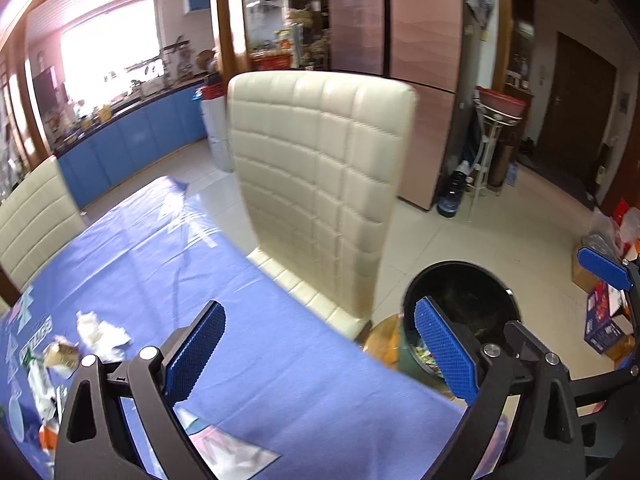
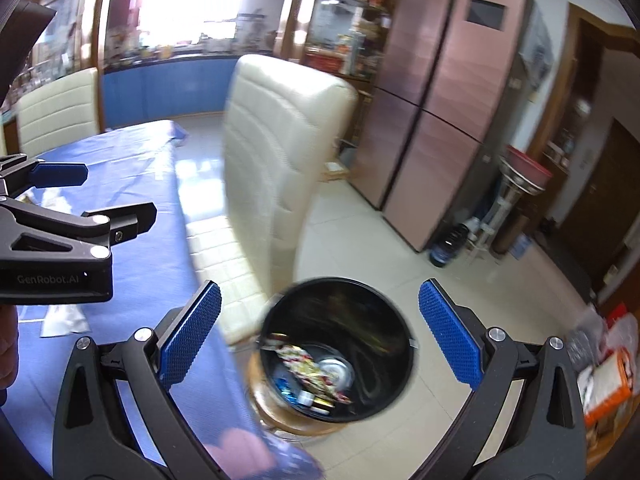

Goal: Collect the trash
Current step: 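Return both tools to the table over the blister pack and cardboard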

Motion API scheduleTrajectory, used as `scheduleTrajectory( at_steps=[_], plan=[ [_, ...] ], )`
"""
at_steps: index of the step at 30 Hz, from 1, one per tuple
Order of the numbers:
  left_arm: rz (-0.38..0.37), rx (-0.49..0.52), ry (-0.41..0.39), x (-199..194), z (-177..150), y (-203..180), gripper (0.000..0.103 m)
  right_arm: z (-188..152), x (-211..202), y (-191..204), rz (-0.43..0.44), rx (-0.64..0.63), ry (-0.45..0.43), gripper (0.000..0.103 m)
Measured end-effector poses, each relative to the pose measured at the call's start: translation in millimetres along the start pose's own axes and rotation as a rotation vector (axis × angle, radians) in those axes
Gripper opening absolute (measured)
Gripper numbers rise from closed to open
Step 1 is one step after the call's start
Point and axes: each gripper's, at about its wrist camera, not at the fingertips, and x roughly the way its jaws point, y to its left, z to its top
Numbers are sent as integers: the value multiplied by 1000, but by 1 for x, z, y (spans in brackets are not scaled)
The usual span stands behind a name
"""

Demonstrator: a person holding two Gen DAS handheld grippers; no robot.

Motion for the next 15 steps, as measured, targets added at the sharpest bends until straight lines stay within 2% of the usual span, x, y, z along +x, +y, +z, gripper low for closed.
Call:
scheduleTrajectory(
  at_steps=[8,15],
  plan=[
    [144,-135,20,-22,-33,85,93,19,6,90,163,-129,-20,98],
    [276,-275,52,-41,-82,166,93,26,5,174,302,-255,-31,98]
  ],
)
